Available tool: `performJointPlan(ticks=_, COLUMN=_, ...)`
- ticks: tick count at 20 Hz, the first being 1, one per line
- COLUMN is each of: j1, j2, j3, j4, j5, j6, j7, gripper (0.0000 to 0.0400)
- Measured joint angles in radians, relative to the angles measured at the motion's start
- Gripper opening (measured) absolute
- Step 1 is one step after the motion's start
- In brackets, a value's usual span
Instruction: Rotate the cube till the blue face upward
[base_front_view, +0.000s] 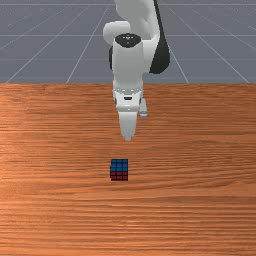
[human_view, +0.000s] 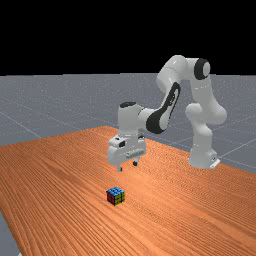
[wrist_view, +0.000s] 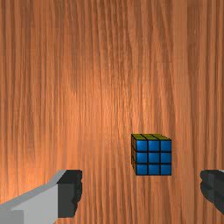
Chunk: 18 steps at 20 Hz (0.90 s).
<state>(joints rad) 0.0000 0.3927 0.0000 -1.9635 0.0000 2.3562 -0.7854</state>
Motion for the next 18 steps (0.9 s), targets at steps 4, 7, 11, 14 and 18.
performJointPlan(ticks=4, j1=0.004, j2=-0.002, j3=-0.005, j4=0.001, j5=0.004, j6=-0.007, j7=0.030, gripper=0.0311)
performJointPlan(ticks=7, j1=0.006, j2=-0.003, j3=-0.007, j4=0.002, j5=0.006, j6=-0.010, j7=0.043, gripper=0.0380)
performJointPlan(ticks=11, j1=0.024, j2=-0.132, j3=-0.030, j4=-0.076, j5=0.003, j6=-0.086, j7=0.196, gripper=0.0052)
performJointPlan(ticks=14, j1=0.037, j2=-0.143, j3=-0.043, j4=-0.081, j5=0.003, j6=-0.107, j7=0.312, gripper=0.0012)
performJointPlan(ticks=18, j1=0.052, j2=-0.134, j3=-0.060, j4=-0.066, j5=0.009, j6=-0.136, j7=0.463, gripper=0.0002)
